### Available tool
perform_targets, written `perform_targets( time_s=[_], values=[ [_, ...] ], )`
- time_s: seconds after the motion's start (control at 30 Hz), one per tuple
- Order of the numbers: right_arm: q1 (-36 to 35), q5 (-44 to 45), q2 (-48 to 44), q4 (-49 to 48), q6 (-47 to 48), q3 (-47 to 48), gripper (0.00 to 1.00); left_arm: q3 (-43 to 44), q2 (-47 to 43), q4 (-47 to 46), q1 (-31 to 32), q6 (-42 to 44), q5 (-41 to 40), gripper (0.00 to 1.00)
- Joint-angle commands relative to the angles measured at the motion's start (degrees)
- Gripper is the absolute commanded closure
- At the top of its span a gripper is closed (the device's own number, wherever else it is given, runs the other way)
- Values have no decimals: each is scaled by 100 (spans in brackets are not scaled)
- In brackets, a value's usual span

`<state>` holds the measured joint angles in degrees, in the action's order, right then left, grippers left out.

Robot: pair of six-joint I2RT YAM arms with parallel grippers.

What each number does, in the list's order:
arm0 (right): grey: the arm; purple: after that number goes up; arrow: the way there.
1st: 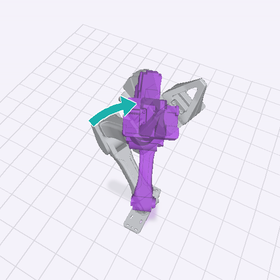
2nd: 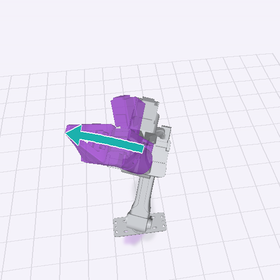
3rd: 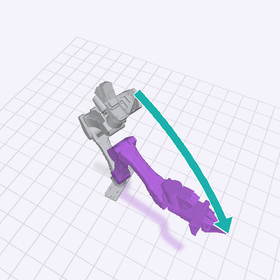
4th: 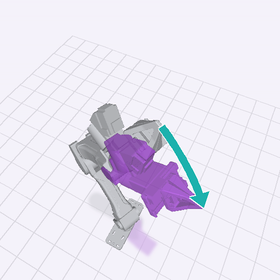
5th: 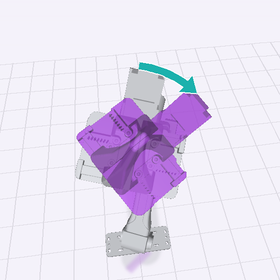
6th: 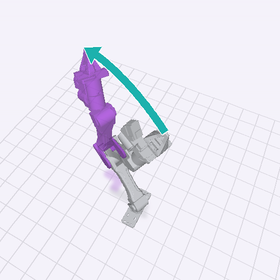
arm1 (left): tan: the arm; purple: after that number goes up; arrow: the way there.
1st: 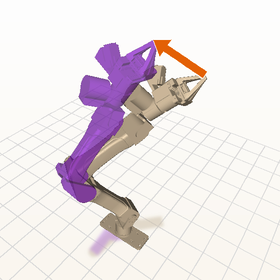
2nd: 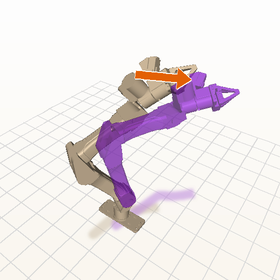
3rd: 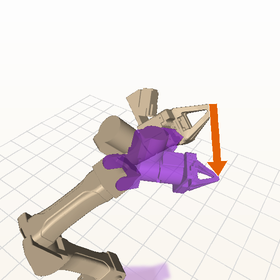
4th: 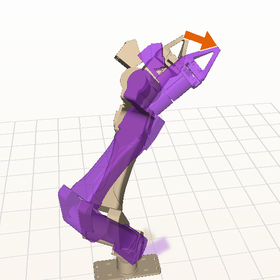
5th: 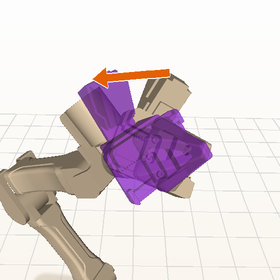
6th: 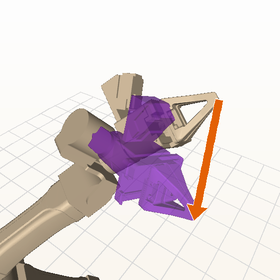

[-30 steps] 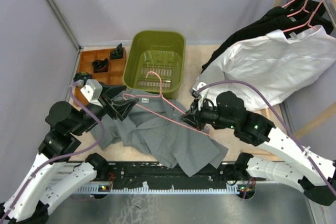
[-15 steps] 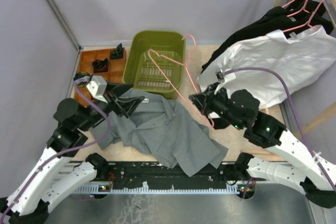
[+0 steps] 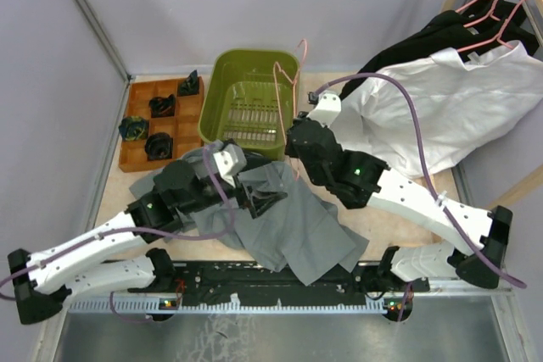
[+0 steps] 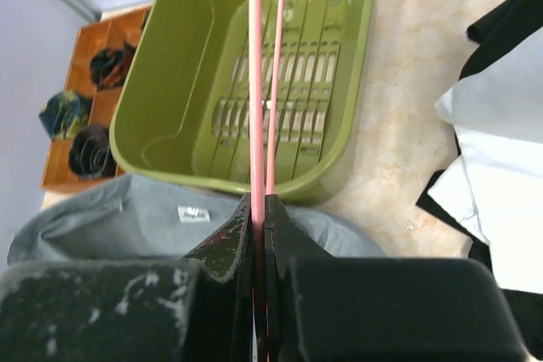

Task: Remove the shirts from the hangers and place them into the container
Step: Place the hanger at the clothesline.

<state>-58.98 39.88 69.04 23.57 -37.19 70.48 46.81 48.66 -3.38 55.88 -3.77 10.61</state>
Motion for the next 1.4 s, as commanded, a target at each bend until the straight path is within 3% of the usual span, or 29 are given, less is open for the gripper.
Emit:
perform_targets(
  time_s=[0.0,0.13,0.4,0.67,0.97,1.1,1.37],
  values=[
    [-269,1645,303,-30,-503,718,100,-454,216,-1143,711,916,-1241,0],
    [-394,2079,434,216,-1045,848,100,-953,340,-2208,1236,1915,-1755,1],
    [-421,2164,518,406,-1632,916,100,-1086,912,-3731,1557,2430,-3074,18],
    [-430,2191,514,604,-1978,958,100,-1001,1393,-4224,1828,3205,-3481,29],
    [-439,2033,410,675,-2595,822,100,-960,1906,-4935,2154,3825,-4059,49],
    [-439,2031,434,817,-2711,837,100,-929,2335,-5977,2461,4754,-4606,53],
    [-439,2049,392,918,-2925,762,100,-1101,3065,-8248,2756,5972,-5511,72]
  ],
)
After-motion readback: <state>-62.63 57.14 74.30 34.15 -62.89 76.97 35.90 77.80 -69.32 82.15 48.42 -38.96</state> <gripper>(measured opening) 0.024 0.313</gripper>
